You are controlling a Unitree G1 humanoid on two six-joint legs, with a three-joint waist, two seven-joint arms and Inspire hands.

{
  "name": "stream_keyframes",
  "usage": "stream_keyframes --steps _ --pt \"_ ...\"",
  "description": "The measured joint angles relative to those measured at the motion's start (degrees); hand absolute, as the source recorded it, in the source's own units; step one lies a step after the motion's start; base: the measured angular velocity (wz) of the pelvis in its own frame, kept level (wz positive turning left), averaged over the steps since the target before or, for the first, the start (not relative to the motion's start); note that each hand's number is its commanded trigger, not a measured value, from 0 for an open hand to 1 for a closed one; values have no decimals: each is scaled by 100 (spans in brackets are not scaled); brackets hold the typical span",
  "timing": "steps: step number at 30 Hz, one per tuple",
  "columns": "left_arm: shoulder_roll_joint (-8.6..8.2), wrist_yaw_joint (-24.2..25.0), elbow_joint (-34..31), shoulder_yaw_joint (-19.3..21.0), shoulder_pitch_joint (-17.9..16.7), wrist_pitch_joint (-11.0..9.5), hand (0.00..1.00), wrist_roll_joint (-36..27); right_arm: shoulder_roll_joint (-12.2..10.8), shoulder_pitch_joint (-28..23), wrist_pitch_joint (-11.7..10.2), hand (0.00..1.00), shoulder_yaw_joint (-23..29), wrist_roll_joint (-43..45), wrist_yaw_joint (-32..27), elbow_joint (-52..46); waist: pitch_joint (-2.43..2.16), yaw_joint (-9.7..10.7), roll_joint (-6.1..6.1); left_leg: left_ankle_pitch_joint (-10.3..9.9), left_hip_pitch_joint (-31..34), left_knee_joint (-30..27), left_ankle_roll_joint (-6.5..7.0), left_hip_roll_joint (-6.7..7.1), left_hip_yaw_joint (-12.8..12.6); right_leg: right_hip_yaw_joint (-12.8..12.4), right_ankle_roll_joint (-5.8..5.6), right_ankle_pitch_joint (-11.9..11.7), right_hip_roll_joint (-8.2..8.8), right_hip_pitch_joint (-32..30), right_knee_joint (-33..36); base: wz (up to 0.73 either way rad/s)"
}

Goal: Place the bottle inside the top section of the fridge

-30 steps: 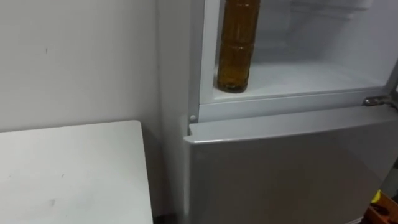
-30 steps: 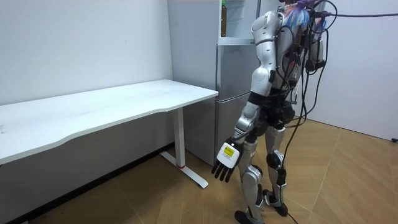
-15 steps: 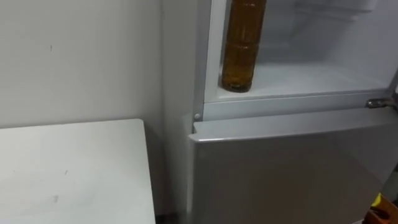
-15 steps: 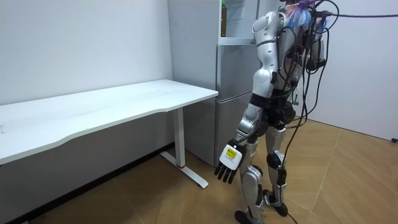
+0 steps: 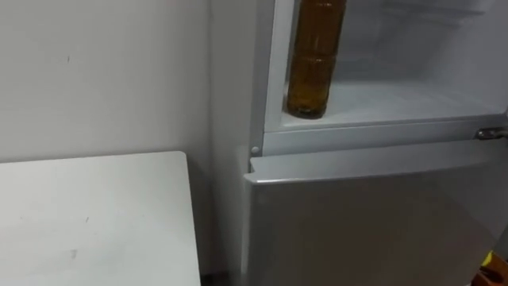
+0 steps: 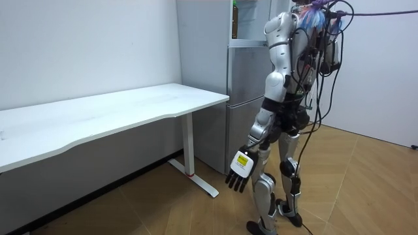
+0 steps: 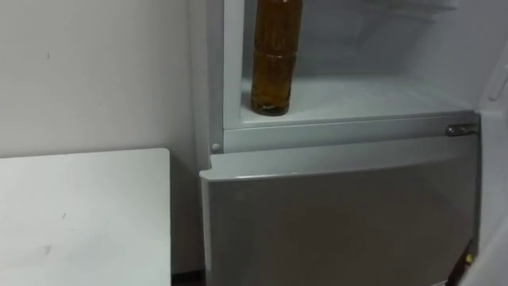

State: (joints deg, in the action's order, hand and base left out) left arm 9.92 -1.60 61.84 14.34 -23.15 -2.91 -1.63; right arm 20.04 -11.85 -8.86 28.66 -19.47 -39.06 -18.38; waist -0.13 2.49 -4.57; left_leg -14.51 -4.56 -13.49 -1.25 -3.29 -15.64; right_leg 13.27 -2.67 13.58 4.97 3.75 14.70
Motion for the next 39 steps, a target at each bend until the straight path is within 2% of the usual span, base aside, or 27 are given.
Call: stream_keyframes --steps 10,13,17,21,25,28,32,35,39 --pt "1 -10 132 -5 22 -37 0 -49 1 51 -66 0 -133 432 269 -309 -6 -96 -43 0 -22 -14 0 -4 5 12 8 -6 1 17 27 0" --pt "-1 -22 258 -36 99 -43 0 -51 1 56 -109 0 -406 444 545 -474 23 -154 -27 -2 -5 -43 0 -15 10 17 15 -11 1 11 28 0" --pt "-4 -16 255 -116 179 -73 0 -47 1 99 -116 0 -619 684 811 -518 32 -230 31 -10 -2 -39 -5 -20 11 7 23 -16 -2 4 57 0" --pt "-2 -29 221 -128 252 -174 0 -48 11 182 -124 0 -869 770 1065 -529 39 -299 96 -12 2 -30 -5 -21 25 8 23 -16 0 -9 90 0" --pt "-2 -32 233 -248 227 -178 0 -48 12 183 -123 0 -1152 860 1342 -717 26 -309 117 -10 89 -47 -5 -24 19 39 25 -17 2 -84 94 0" --pt "-2 7 258 -277 241 -178 0 -42 14 239 -123 0 -1362 893 1563 -878 34 -384 112 -10 87 -75 -5 -27 17 54 27 -19 4 -84 99 0" --pt "0 81 302 -285 314 -225 0 -16 14 641 -124 0 -1707 1074 1868 -900 44 -474 87 -10 95 -69 -5 -25 23 88 27 -19 10 -62 101 0" --pt "-3 107 301 -354 366 -225 0 -3 5 681 -124 0 -1805 1103 1887 -909 45 -589 57 -9 121 -71 -5 -25 30 93 27 -19 11 -63 98 0" --pt "9 99 288 -571 372 -224 0 -43 11 752 -124 0 -2071 1106 1910 -908 48 -612 47 -9 121 -96 -5 -28 38 93 27 -19 10 -50 93 0"
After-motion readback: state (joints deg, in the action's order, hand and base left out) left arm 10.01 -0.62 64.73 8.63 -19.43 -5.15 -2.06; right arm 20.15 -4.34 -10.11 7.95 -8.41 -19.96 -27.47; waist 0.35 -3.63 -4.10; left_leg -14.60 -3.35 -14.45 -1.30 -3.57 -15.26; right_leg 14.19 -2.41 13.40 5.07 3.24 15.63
